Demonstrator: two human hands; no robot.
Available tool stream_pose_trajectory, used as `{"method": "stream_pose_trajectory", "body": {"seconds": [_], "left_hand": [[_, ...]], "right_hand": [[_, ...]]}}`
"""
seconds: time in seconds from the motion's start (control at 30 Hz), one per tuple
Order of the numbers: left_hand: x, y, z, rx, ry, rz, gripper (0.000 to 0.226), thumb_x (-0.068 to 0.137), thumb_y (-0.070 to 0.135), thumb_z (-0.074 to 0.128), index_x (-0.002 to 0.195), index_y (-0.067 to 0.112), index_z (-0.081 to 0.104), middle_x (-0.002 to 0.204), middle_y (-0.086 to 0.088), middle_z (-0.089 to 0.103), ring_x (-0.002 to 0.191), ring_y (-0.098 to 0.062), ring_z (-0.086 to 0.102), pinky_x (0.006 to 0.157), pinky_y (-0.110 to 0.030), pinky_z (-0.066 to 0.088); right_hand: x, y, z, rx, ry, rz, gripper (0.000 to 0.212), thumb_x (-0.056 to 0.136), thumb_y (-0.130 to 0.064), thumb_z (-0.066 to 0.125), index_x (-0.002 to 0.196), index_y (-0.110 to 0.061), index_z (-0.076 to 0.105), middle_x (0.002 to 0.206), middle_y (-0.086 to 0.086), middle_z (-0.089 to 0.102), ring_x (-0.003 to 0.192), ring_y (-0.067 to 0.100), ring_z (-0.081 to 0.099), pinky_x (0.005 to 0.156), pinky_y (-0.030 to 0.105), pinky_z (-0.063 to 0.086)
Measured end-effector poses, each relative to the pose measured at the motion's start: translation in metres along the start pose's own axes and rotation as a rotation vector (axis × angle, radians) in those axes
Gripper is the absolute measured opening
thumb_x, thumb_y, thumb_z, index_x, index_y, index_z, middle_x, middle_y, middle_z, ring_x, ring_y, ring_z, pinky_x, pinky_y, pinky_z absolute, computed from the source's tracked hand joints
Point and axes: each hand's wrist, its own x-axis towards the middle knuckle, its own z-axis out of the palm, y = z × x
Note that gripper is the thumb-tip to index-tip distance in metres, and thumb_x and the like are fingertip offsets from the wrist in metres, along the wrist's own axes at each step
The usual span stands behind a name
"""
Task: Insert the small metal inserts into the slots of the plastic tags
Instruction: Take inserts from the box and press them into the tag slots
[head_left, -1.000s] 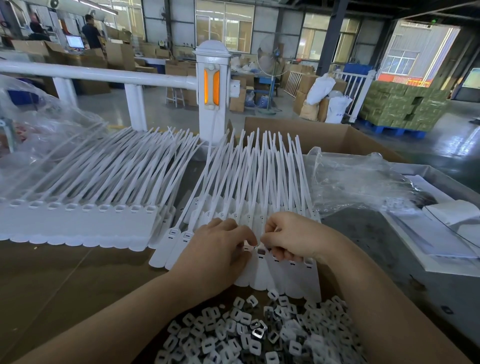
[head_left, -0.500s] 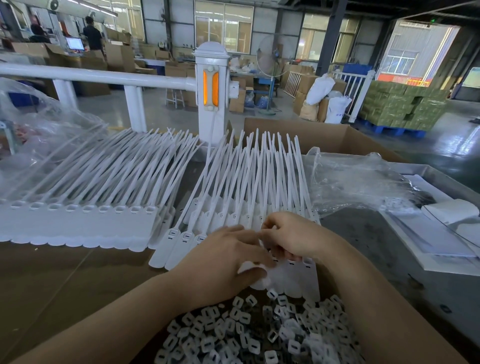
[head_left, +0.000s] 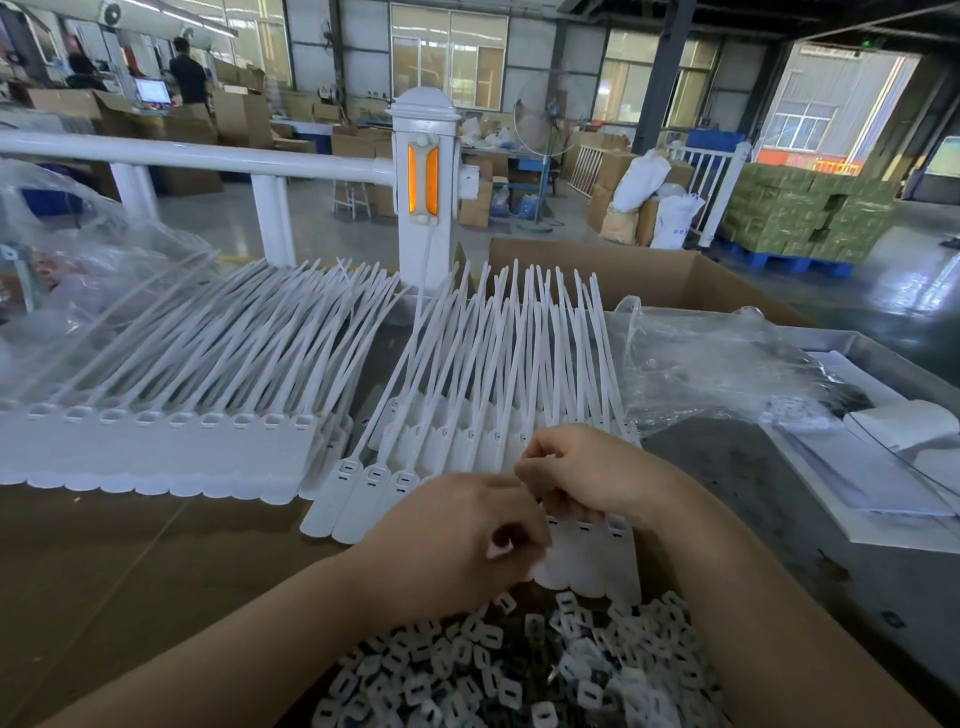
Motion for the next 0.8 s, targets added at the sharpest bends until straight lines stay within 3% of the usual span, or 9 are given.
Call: {"method": "stream_pose_trajectory", "body": {"seconds": [0.13,0.23,0.47,0.57,0.7,0.8], "left_hand": [[0.0,-0.01,-0.007,0.104,0.324,-0.029,0.004,0.083,0.011,0.076,0.086,0.013,0.077,0.077,0.005,0.07,0.064,-0.008,0.065,0.059,-0.026,0.056],[0.0,-0.014,-0.01,0.284,0.387,0.061,0.003,0.082,0.01,0.074,0.079,0.009,0.076,0.071,0.001,0.069,0.058,-0.015,0.064,0.052,-0.032,0.055],[-0.001,-0.016,-0.012,0.436,0.388,0.165,0.016,0.089,0.011,0.068,0.073,0.008,0.072,0.07,-0.002,0.067,0.057,-0.02,0.062,0.052,-0.035,0.053],[0.0,-0.015,-0.009,0.341,0.347,0.031,0.009,0.083,0.012,0.075,0.075,0.013,0.071,0.072,0.002,0.066,0.061,-0.017,0.062,0.056,-0.034,0.053],[-0.001,-0.019,0.0,0.136,0.248,-0.215,0.005,0.082,0.024,0.078,0.085,0.022,0.073,0.086,0.01,0.065,0.083,-0.01,0.059,0.071,-0.022,0.047],[-0.003,-0.022,0.005,0.107,0.178,-0.231,0.007,0.087,0.029,0.072,0.093,0.027,0.075,0.094,0.013,0.064,0.091,-0.005,0.056,0.08,-0.022,0.048]], "right_hand": [[-0.001,-0.001,-0.004,0.323,-0.098,-0.017,0.017,0.098,-0.024,0.061,0.092,-0.01,0.069,0.065,0.003,0.067,0.047,0.01,0.051,0.04,0.02,0.036],[-0.002,-0.003,-0.006,0.465,-0.146,-0.06,0.014,0.097,-0.02,0.063,0.092,-0.008,0.069,0.07,0.007,0.069,0.051,0.011,0.055,0.04,0.019,0.038],[-0.003,-0.003,-0.006,0.553,-0.187,-0.117,0.007,0.093,-0.013,0.068,0.094,-0.007,0.069,0.074,0.006,0.07,0.059,0.011,0.06,0.046,0.018,0.043],[-0.002,-0.003,-0.008,0.498,-0.125,-0.086,0.004,0.091,-0.01,0.069,0.093,-0.006,0.069,0.073,0.005,0.071,0.059,0.009,0.061,0.047,0.018,0.045],[0.001,0.001,-0.01,0.264,-0.016,0.011,0.005,0.088,-0.012,0.073,0.091,-0.008,0.073,0.076,0.007,0.074,0.066,0.016,0.061,0.055,0.025,0.049],[0.001,0.0,-0.008,0.162,-0.008,0.033,0.004,0.086,-0.015,0.075,0.088,-0.011,0.076,0.082,0.012,0.076,0.069,0.023,0.061,0.065,0.035,0.049]]}}
